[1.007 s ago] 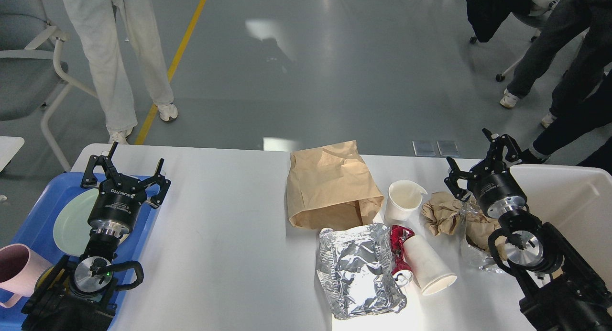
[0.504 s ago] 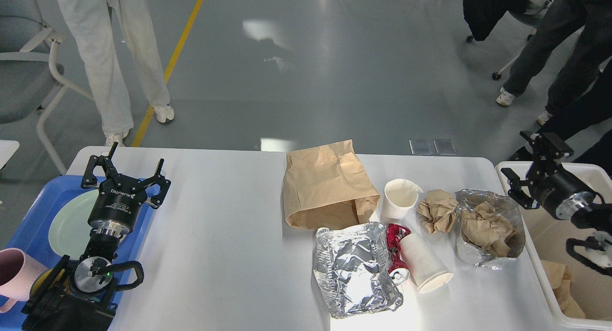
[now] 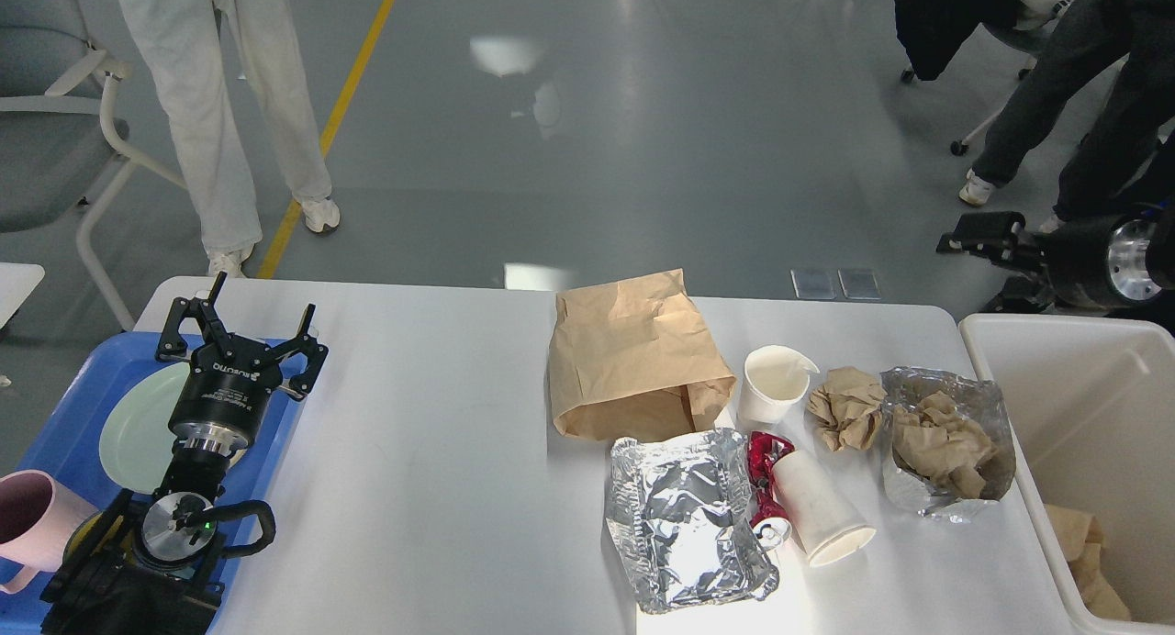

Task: Tidy desktop

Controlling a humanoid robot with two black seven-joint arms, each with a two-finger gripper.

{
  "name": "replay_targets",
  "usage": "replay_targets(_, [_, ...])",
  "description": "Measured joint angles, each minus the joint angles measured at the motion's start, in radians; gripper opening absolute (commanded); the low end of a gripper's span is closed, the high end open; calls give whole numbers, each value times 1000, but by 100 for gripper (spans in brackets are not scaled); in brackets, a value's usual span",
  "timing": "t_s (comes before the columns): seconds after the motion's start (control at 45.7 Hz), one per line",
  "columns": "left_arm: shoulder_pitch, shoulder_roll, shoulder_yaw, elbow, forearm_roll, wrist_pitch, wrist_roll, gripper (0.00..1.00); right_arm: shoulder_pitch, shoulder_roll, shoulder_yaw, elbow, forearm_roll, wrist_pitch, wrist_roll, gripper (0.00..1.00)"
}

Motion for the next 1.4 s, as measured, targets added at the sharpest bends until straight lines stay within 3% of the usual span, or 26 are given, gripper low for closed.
replay_targets(0.175, [0,0,0,0,0,0,0,97,258,207,-204,96,-3,250,-8,100])
replay_targets(0.263, [0,0,0,0,0,0,0,97,400,297,-239,211,-9,339,-41,100])
replay_targets(0.35, [0,0,0,0,0,0,-1,97,551,335,-246,366,-8,366,-130,100])
replay_targets(0.438, [0,0,0,0,0,0,-1,97,699,341,-246,515,20,364,-249,100])
replay_targets(0.526, [0,0,0,0,-1,0,-1,97,798,339,-256,595,83,356,-295,100])
replay_targets(0.81, [0,0,0,0,-1,0,-1,97,957,326,-311,756,170,353,-310,100])
replay_targets(1.16, [0,0,0,0,0,0,1,97,932,319,-298,752,232,286,-306,100])
replay_targets(1.401, [0,0,0,-1,0,-2,1,97,903,310,-230,754,234,318,-299,100])
